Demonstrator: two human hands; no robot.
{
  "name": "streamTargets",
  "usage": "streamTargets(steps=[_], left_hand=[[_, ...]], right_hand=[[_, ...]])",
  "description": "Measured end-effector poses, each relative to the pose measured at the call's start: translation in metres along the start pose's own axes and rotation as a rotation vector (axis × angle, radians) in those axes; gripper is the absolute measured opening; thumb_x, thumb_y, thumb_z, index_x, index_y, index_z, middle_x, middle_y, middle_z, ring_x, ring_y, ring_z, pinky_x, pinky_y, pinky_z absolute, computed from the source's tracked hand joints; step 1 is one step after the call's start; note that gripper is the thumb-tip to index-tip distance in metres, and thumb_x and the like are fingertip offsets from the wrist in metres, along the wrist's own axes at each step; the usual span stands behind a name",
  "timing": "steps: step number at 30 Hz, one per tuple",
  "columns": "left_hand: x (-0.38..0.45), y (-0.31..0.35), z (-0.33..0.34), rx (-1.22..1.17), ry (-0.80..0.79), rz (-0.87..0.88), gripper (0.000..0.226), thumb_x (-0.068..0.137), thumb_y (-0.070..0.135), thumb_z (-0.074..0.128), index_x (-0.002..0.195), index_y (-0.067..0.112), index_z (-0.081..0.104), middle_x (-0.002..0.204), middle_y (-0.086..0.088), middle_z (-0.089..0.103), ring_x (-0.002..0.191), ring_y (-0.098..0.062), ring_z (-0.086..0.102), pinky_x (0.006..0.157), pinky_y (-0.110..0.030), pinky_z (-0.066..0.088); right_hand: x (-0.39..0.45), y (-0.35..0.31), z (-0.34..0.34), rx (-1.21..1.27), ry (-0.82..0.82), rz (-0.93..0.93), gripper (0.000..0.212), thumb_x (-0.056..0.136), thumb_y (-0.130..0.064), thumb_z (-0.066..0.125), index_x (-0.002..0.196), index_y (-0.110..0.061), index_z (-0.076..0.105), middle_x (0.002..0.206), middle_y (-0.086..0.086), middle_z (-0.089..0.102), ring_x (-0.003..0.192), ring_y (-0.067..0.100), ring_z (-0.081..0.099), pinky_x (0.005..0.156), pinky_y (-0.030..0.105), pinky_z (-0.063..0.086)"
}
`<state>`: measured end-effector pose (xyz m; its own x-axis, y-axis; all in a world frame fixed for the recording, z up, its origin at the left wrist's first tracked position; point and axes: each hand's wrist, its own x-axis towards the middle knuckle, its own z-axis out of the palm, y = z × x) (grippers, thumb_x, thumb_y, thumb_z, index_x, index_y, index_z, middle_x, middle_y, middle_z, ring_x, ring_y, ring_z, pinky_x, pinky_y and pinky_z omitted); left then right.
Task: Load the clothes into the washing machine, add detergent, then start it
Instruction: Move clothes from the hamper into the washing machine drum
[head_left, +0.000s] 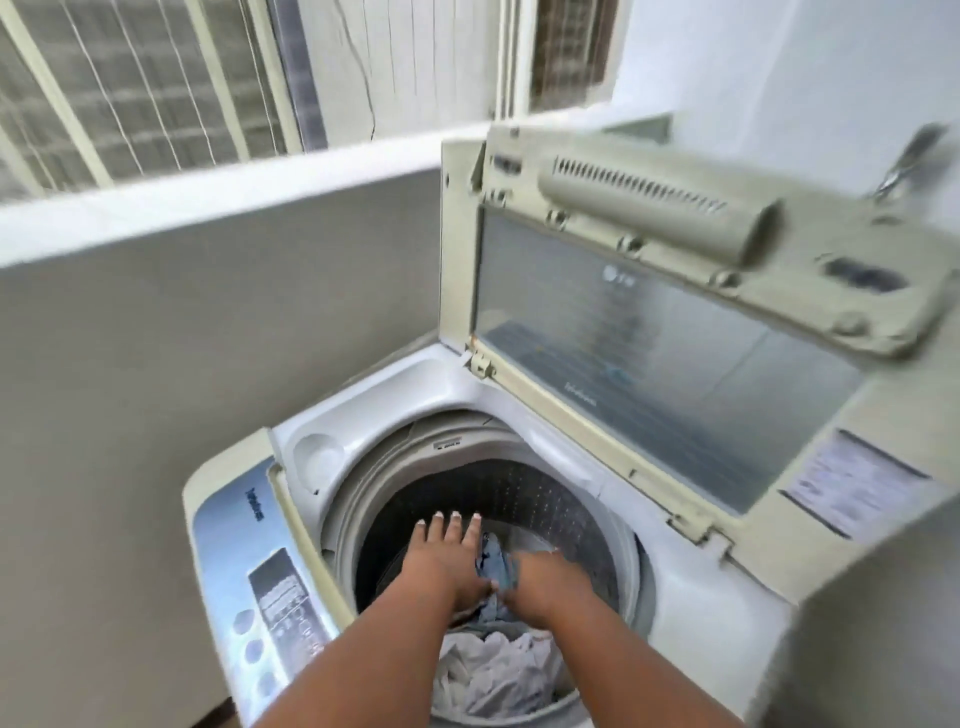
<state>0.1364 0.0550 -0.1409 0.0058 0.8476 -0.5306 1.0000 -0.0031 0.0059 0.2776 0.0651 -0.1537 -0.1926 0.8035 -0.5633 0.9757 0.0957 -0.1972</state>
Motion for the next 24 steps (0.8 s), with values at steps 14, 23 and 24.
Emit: streamTargets(steps=[14,23,24], left_hand=[[-0.178,0.064,-0.090,0.032,0.352,0.127,0.094,0.084,0.078,0.026,0.154,0.021,-0.001,0.162,-0.006,0.000,0.149,-0.028,-0.005,0.120,-0.046,-0.004],[-0.227,0.252,-0.034,0.026,0.270,0.262,0.096,0.084,0.079,0.024,0.154,0.019,-0.005,0.162,-0.008,-0.007,0.149,-0.029,-0.007,0.120,-0.047,0.000],[-0.228,0.276,-0.022,0.025,0.249,0.296,0.095,0.085,0.078,0.025,0.154,0.020,-0.005,0.162,-0.007,-0.008,0.148,-0.029,-0.007,0.120,-0.046,0.000]], right_hand=[[-0.235,0.069,-0.076,-0.047,0.380,-0.005,0.091,0.069,-0.085,0.040,0.139,-0.026,0.040,0.144,0.004,0.047,0.134,0.027,0.036,0.101,0.044,0.036],[-0.343,0.226,-0.037,-0.002,0.419,0.124,0.094,0.067,-0.089,0.036,0.134,-0.025,0.046,0.136,0.004,0.054,0.130,0.026,0.041,0.097,0.043,0.041],[-0.354,0.248,-0.028,0.021,0.402,0.163,0.092,0.067,-0.089,0.036,0.133,-0.025,0.047,0.135,0.004,0.055,0.129,0.026,0.041,0.096,0.043,0.042]])
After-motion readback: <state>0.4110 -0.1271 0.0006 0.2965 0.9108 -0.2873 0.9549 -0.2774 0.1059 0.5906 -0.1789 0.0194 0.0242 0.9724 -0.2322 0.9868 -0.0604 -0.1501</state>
